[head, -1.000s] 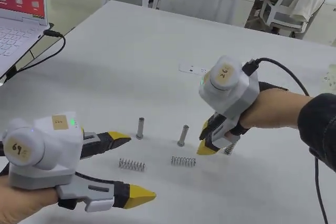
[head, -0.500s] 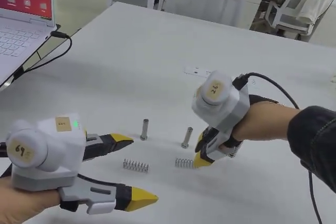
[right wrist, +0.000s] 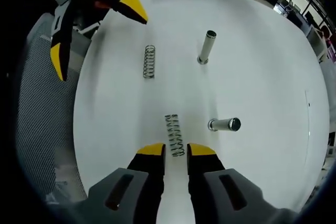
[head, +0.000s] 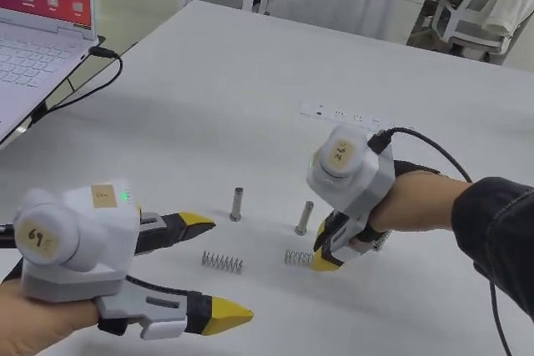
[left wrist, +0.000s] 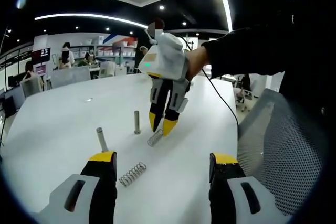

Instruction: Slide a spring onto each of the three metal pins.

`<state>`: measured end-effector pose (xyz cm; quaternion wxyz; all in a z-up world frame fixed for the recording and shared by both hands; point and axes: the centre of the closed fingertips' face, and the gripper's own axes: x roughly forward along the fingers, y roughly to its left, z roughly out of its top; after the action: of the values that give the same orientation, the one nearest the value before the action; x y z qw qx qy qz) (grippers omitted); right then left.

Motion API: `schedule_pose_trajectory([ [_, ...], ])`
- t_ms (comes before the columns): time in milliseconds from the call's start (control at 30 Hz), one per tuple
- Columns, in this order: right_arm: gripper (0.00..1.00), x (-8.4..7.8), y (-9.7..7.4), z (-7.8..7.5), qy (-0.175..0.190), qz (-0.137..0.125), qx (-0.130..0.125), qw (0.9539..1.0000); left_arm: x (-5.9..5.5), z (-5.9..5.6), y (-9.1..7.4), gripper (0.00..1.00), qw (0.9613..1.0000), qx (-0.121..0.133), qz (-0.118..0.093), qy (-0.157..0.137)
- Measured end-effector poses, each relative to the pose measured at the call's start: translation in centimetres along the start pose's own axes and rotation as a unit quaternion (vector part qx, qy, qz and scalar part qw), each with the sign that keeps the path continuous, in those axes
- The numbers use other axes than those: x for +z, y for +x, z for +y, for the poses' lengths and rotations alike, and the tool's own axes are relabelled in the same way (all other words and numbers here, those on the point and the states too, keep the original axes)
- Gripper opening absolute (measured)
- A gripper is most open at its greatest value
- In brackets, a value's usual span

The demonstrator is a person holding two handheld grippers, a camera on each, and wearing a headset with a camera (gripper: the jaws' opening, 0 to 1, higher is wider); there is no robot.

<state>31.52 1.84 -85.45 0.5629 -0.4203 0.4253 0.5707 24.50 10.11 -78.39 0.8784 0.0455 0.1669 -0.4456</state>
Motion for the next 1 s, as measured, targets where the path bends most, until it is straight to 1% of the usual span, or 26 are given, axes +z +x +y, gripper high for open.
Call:
schedule_pose_trajectory([
  [400,0.12,-0.40,0.64,-0.15,-0.012,0.006,0.000,0.9999,-0.21,0.08,0.14,0.67,1.0000,0.000,0.002,-0.004],
  [467,0.11,-0.38,0.61,-0.18,-0.022,0.006,-0.002,0.9997,-0.18,0.08,0.15,0.66,1.0000,0.000,0.001,-0.005],
  [533,0.10,-0.45,0.63,-0.20,-0.023,0.008,-0.002,0.9997,-0.19,0.06,0.16,0.66,1.0000,0.000,0.001,-0.005],
  [600,0.09,-0.46,0.66,-0.29,-0.037,0.008,-0.007,0.9993,-0.22,0.05,0.16,0.66,1.0000,0.000,0.003,-0.004],
  [767,0.09,-0.46,0.70,-0.21,-0.048,0.011,-0.010,0.9988,-0.13,-0.05,0.17,0.66,1.0000,0.000,0.002,-0.004],
  [867,0.08,-0.54,0.59,-0.11,-0.051,0.013,-0.010,0.9986,-0.09,-0.11,0.17,0.66,1.0000,0.000,0.002,-0.003],
  [1000,0.08,-0.42,0.10,0.26,-0.051,0.009,-0.009,0.9986,-0.05,-0.36,0.30,0.65,1.0000,-0.003,0.004,-0.001],
])
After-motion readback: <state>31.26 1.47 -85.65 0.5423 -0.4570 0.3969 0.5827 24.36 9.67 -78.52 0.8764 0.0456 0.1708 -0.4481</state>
